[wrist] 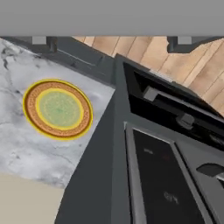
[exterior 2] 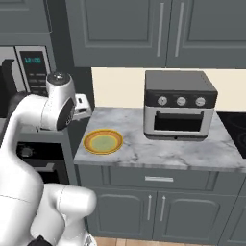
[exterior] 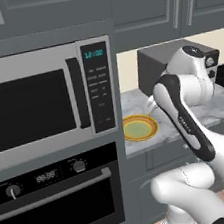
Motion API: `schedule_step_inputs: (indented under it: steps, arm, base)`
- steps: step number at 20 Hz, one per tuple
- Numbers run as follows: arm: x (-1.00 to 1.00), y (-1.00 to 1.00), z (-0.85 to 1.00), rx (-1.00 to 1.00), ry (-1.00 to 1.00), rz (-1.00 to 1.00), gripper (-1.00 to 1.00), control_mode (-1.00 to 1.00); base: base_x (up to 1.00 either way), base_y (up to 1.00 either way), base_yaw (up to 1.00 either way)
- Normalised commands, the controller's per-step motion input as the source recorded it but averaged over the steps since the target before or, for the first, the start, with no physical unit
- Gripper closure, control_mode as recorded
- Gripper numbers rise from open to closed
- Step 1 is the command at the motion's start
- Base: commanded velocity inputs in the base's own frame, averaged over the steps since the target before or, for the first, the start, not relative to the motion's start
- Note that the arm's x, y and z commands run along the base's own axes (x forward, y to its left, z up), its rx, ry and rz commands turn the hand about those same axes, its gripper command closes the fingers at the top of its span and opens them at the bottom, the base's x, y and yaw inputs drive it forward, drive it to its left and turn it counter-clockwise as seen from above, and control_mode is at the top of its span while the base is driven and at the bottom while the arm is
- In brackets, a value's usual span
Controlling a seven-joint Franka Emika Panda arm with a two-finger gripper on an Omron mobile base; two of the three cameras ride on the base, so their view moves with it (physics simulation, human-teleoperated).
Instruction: Take the baked cake out of the oven and place it on the plate for cooling. Then close the oven door.
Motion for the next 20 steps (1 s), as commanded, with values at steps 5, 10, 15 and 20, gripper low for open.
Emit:
schedule_step_inputs:
  steps: [5,10,15,20]
  arm:
    - [-0.41,0.50,-0.30,-0.39,0.05,0.56,-1.00,-1.00]
    - [-0.48,0.41,-0.27,-0.45,0.16,0.40,-1.00,-1.00]
    - [-0.62,0.40,-0.29,-0.17,-0.03,0.41,-1.00,-1.00]
    - [-0.64,0.42,-0.28,-0.01,-0.08,0.31,-1.00,-1.00]
  base:
    - [0.00,0.00,0.00]
    - [0.00,0.00,0.00]
    - [0.00,0.00,0.00]
    - [0.00,0.00,0.00]
